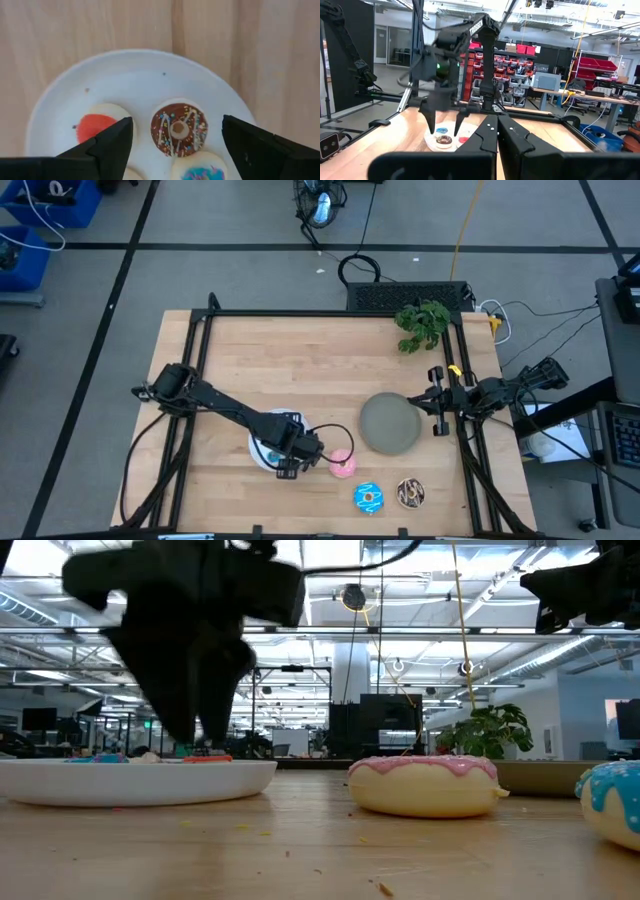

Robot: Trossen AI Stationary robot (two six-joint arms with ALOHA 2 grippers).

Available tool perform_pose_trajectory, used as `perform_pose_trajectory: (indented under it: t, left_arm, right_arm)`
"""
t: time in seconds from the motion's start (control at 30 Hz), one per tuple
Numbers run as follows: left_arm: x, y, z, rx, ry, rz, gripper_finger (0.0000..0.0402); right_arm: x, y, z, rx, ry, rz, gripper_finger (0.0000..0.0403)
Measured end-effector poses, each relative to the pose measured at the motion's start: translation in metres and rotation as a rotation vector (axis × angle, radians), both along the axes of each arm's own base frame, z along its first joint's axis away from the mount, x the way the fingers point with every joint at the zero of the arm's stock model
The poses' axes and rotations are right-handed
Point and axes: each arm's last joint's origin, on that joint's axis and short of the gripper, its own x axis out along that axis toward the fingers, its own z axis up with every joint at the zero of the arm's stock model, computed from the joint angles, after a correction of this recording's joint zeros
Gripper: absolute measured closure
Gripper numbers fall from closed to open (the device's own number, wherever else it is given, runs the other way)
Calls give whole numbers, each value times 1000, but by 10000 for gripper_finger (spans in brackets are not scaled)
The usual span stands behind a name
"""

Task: Pick & Place donuts
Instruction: Put the large black donut on the dark gray plate

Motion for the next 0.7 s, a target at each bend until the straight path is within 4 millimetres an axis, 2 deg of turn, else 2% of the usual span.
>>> perform_pose_trajectory:
  t: [0.17, 0.3, 0.37, 0.47, 0.53, 0.63, 0.7]
  left_arm:
    - [0, -3, 37, 43, 60, -25, 122]
    - [-22, 3, 67, 185, 235, -28, 196]
    - [-33, 4, 86, 185, 221, -31, 248]
    - [-52, 9, 121, 145, 103, -11, 331]
    - [-68, 14, 150, 134, -40, 17, 379]
    - [-97, 22, 188, 154, -340, 55, 389]
    - [-119, 28, 200, 144, -518, 69, 389]
  right_arm:
    - [0, 0, 0, 0, 0, 0, 403]
    - [0, 0, 0, 0, 1, 0, 403]
    - [0, 0, 0, -1, 2, 0, 403]
    - [0, 0, -1, -1, 7, 1, 403]
    - [0, 0, -1, -1, 7, 0, 403]
    - [0, 0, -1, 0, 7, 0, 403]
    - [0, 0, -1, 0, 7, 0, 403]
